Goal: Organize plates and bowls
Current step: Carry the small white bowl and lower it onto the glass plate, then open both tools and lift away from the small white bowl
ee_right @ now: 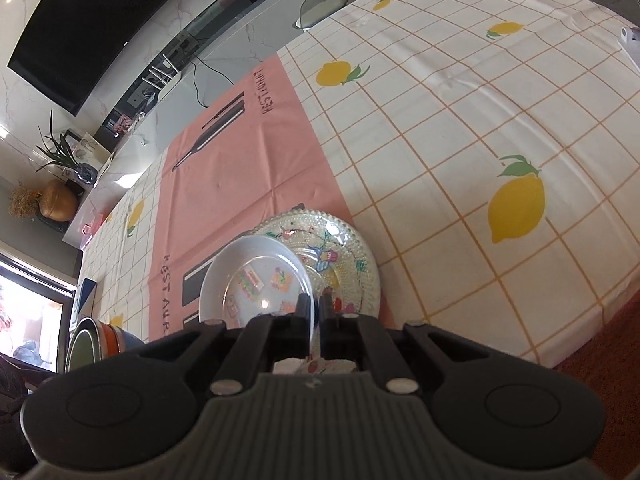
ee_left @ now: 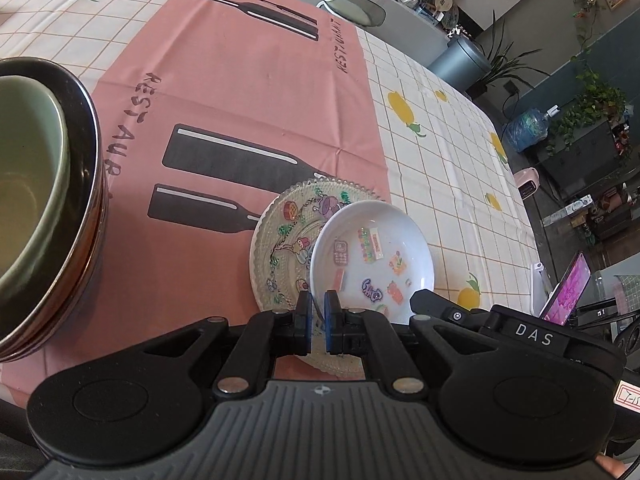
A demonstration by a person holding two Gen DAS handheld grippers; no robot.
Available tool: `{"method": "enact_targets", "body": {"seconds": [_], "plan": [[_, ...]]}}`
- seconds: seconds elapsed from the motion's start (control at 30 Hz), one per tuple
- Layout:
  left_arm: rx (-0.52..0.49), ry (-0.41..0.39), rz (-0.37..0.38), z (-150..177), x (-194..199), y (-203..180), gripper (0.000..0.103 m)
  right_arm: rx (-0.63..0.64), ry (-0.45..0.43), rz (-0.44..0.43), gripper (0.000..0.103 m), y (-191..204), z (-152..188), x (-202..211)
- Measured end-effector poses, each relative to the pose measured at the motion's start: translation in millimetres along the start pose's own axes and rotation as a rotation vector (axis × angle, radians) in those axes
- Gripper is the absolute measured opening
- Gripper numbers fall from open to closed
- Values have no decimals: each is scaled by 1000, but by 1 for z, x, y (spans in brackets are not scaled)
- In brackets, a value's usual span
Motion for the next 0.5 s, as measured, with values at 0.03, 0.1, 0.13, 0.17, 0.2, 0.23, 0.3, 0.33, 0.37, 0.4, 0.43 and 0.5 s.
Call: {"method": "enact_targets", "body": {"seconds": [0.03,0.1,0.13,0.17,0.2,0.23,0.3,0.33,0.37,0.4,0.43,0.5], "plan": [[3,2,-1,-1,-2,1,6,-1,0,4,1,0,-1,-1],[8,7,-1,0,-4,2,6,1,0,8,2,0,-2,-4],[11,10,-1,0,-4,3,6,4,0,13,2,0,-2,-5],[12,10,-2,0,-5,3,6,6,1,17,1,0,-2,-6],[11,11,-6,0,-5,4,6,8,2,20,1,0,-2,-7],[13,14,-9,-1,-6,4,7,10,3,22,1,0,-2,-8],[10,13,-15,-1,-7,4,6,10,4,25,1,0,-2,-10],[5,14,-21,-1,-8,3,6,9,5,27,1,0,-2,-12],[3,15,-23,0,-9,3,7,8,8,28,1,0,-2,-13],[4,16,-24,0,-9,3,7,6,9,29,1,-1,-2,-14],[7,18,-21,-1,-10,3,7,6,10,32,2,-1,-2,-16],[12,17,-18,-1,-11,3,7,5,9,37,2,-2,-2,-17]]}}
Point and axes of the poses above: each gripper's, at about its wrist camera, not at the fingertips, and x roughly against the way its jaws point, y to its left, z to its underside, the point moved 4 cm from there along -x, roughly the way its jaws point, and after that the axes turned 6 degrees about -x, right-handed, at the moved point
